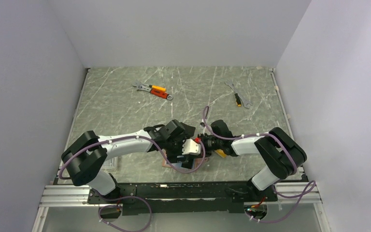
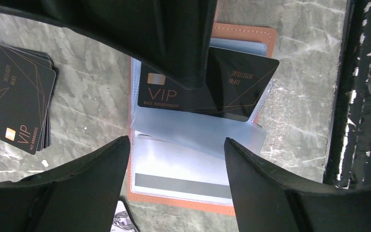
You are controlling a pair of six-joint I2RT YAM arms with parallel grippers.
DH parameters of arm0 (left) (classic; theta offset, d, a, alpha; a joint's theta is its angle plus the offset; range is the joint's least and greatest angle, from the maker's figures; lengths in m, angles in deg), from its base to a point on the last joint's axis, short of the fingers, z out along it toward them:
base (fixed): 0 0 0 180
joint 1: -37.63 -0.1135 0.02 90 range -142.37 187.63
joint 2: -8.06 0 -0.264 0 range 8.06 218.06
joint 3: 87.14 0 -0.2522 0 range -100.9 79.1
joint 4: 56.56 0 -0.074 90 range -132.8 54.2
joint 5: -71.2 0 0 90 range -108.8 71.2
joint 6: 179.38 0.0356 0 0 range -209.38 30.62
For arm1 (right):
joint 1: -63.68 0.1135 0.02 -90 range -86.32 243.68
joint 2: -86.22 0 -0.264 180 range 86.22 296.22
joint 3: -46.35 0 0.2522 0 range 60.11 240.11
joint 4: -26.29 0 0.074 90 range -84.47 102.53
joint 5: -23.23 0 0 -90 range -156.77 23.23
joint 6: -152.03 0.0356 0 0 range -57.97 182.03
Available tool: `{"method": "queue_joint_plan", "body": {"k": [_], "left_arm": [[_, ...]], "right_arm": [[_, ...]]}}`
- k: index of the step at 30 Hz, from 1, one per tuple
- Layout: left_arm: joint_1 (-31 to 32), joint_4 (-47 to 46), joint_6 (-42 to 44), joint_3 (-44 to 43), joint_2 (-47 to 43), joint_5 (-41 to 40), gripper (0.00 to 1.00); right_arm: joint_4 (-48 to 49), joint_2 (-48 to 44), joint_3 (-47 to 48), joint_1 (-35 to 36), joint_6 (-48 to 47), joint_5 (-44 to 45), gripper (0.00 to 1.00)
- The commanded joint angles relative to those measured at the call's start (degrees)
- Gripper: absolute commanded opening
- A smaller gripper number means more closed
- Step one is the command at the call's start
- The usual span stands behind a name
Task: Put the credit cards into the card holder
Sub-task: Insert the credit card into the card holder.
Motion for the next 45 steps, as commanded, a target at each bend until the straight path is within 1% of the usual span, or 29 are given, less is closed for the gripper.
{"method": "queue_joint_plan", "body": {"k": [1, 6, 9, 12, 14, 23, 27, 30, 32, 35, 40, 45], "left_arm": [[1.57, -3.82, -0.05, 1.22, 0.11, -4.8, 0.77], [1.94, -4.44, 0.34, 1.99, 0.92, -10.0, 0.75], [1.88, -4.2, 0.01, 2.57, 1.16, -12.47, 0.7], [1.88, -2.56, -0.58, 1.93, 1.78, -12.87, 0.65], [1.88, -2.17, -0.71, 1.96, 1.61, -12.21, 0.64], [1.88, -0.53, -2.31, 2.4, -0.86, -9.33, 0.64], [1.46, 1.0, -2.0, 1.98, -4.83, -7.58, 0.69], [-1.12, 4.27, -2.35, -1.0, -6.92, -4.62, 0.73], [-3.39, 5.75, -2.29, -2.48, -7.9, -1.89, 0.74], [-6.53, 7.88, -0.97, -4.24, -8.86, -0.13, 0.75], [-11.71, 9.16, 1.28, -3.84, -10.64, 1.4, 0.75], [-15.34, 8.63, 4.78, -0.27, -13.43, 1.82, 0.76]], "right_arm": [[1.23, -0.38, 1.26, -0.59, -1.1, 0.72, 0.0], [-0.08, -2.09, 0.13, -1.33, -1.59, 0.48, 0.0], [-1.45, -4.5, -1.15, -2.62, -2.52, 0.23, 0.0], [-3.04, -6.77, -2.14, -3.4, -3.31, 0.29, 0.0], [-3.25, -7.41, -2.67, -3.51, -3.39, 0.36, 0.0], [1.42, -4.93, -2.97, -3.57, -1.17, -1.0, 0.0], [4.48, -2.0, -0.8, -3.53, 0.56, -3.24, 0.0], [4.26, -0.42, 1.64, -2.96, 0.68, -4.01, 0.0], [3.28, 0.4, 3.27, -2.3, 0.37, -3.93, 0.0], [3.01, 1.59, 5.16, -1.38, 0.76, -4.12, 0.0], [2.46, 3.22, 7.76, 0.19, 1.2, -4.01, 0.0], [0.76, 5.98, 11.78, 1.74, 0.44, -3.9, 0.0]]}}
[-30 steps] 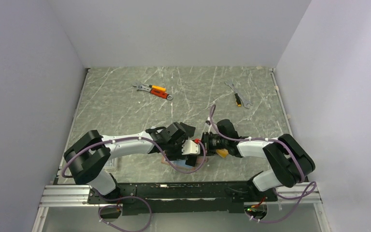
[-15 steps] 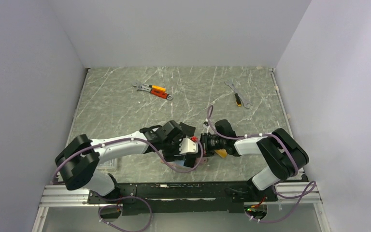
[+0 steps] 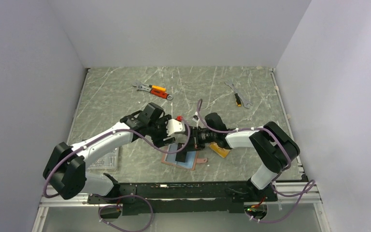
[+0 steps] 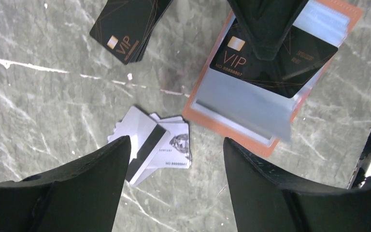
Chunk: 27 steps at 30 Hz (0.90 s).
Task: Put the credit cards into the card holder
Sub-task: Insert the credit card into the card holder.
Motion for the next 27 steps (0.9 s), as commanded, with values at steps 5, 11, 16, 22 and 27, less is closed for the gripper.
{"method": "queue_joint_plan", "body": {"k": [5, 11, 16, 22, 27], "left_arm": [[-3.0, -1.02, 8.61, 6.14, -3.81, 3.58, 0.77], [-1.3, -6.6, 12.13, 10.73, 0.13, 2.02, 0.75], [2.16, -9.82, 13.31, 12.91, 1.53, 0.75, 0.73], [4.52, -10.59, 13.19, 12.76, 3.72, -0.29, 0.69], [4.99, -10.19, 13.79, 12.76, 4.77, -0.72, 0.68]], "right_arm": [[-0.34, 4.54, 5.54, 1.32, -0.36, -1.2, 0.0], [0.39, 3.02, 2.16, 0.88, 0.08, -2.64, 0.0], [2.03, 3.92, -1.36, 0.33, 0.61, -5.1, 0.0], [3.9, 6.74, -2.51, -0.65, 1.4, -6.75, 0.0], [2.02, 8.43, -0.95, -1.55, 0.01, -8.18, 0.0]]}}
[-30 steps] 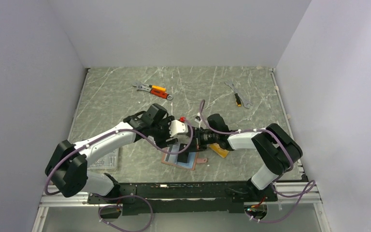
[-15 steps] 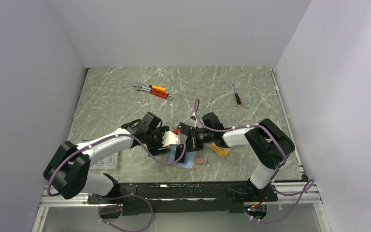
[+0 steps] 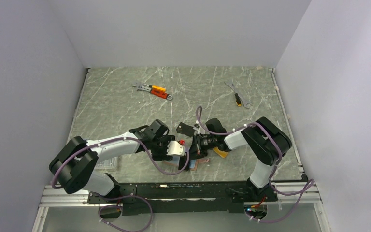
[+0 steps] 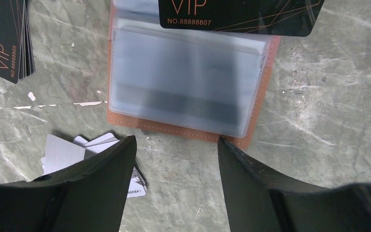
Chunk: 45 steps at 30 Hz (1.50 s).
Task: Put the credit cards into the card holder
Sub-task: Insert the credit card into the card holder.
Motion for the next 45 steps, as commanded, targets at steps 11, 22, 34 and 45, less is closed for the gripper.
{"method": "queue_joint_plan", "body": {"k": [11, 22, 34, 45], "left_arm": [[3.08, -0.14, 2.05, -0.85, 4.16, -2.05, 0.62], [5.06, 1.54, 1.28, -0.4, 4.31, -0.92, 0.54], [7.57, 5.73, -0.68, 0.43, 2.43, 1.01, 0.42], [10.31, 7.86, -1.99, 0.5, 3.16, 3.38, 0.32]], "right_arm": [[-6.78, 4.19, 7.4, -3.82, -6.66, -3.54, 0.0], [-3.94, 5.86, 7.45, -4.31, -4.7, -1.36, 0.0], [1.94, 2.55, 2.19, -4.37, -0.42, 4.13, 0.0], [6.95, -0.96, -0.98, -4.32, 2.7, 7.05, 0.0]]}}
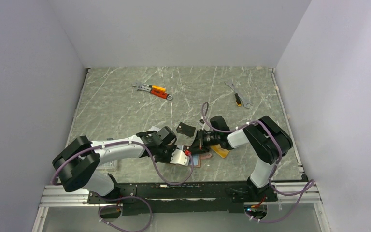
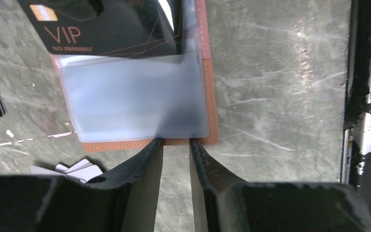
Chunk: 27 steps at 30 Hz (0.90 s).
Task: Put the credit cards into the card holder
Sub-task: Insert the credit card into the card holder.
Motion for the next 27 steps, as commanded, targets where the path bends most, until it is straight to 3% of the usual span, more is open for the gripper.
{"method": "queue_joint_plan", "body": {"k": [1, 11, 27], "left_arm": [[2.47, 4.26, -2.26, 2.12, 1.79, 7.12, 0.32], [3.3, 4.87, -3.44, 2.73, 2.25, 6.4, 0.29], [3.48, 3.7, -4.78, 1.73, 3.57, 2.27, 0.28]], "right_arm": [[4.7, -1.54, -1.0, -0.16, 0.97, 4.39, 0.0], [12.28, 0.8, -3.61, 0.2, 4.78, 2.78, 0.0], [1.42, 1.46, -1.38, 2.12, -1.29, 0.13, 0.0]]}}
